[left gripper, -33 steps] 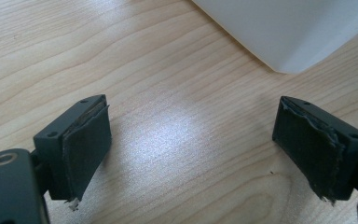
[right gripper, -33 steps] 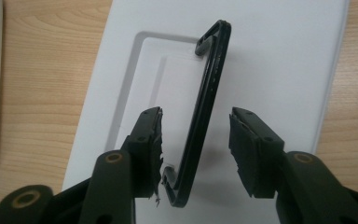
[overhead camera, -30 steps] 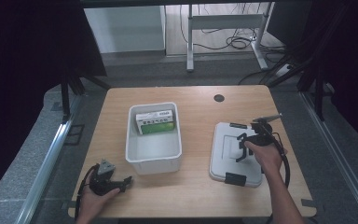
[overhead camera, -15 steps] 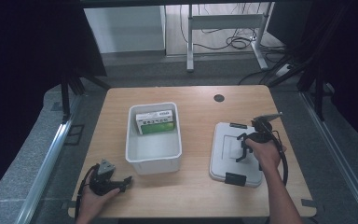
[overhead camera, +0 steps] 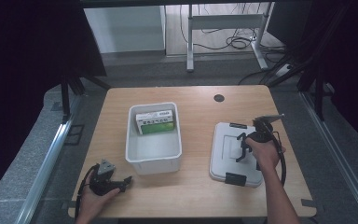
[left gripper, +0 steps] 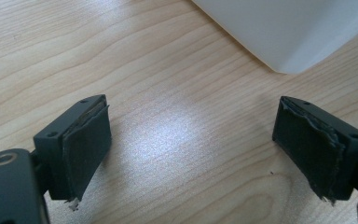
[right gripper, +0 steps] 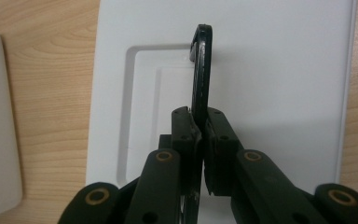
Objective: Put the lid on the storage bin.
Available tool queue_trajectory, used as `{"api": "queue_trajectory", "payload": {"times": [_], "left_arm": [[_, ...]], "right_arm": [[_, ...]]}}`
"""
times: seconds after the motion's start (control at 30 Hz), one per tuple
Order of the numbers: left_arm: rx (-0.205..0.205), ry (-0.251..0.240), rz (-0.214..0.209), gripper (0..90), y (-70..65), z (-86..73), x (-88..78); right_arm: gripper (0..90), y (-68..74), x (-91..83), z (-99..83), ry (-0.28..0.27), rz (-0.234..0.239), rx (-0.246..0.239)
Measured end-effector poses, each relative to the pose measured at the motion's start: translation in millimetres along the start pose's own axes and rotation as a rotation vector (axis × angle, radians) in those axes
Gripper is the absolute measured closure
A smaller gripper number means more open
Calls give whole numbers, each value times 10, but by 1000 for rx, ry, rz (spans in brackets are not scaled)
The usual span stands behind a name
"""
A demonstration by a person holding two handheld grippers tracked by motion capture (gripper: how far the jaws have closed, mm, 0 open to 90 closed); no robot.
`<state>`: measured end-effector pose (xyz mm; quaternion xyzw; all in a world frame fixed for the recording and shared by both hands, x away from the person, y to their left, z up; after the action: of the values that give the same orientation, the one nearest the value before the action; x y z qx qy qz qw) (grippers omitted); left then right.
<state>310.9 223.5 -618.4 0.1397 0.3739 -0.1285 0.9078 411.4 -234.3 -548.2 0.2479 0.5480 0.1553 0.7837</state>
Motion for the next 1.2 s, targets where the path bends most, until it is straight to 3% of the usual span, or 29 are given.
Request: {"api": "queue_trajectory", "payload": {"times": [0.57, 0.77, 1.2], "left_arm": [[0, 0, 0, 114, 0, 1, 2], [0, 0, -1, 114, -1, 2, 1], [-1, 0, -1, 114, -2, 2, 2]], "right_arm": [[853, -1, -40, -6, -21, 20, 49], [854, 4, -121, 3, -25, 19, 28], [853, 172, -301, 23, -42, 46, -21]]}}
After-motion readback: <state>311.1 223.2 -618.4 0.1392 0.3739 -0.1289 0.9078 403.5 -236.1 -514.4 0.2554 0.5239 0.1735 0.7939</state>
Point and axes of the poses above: each handheld gripper's, and its own axes: x roughly forward along the jaws, z roughly out of its top, y roughly to its left, the point moved 10 cm from there along x, roughly forward along the jaws, and after that the axes turned 15 degrees about z, right-handed, at the moved point
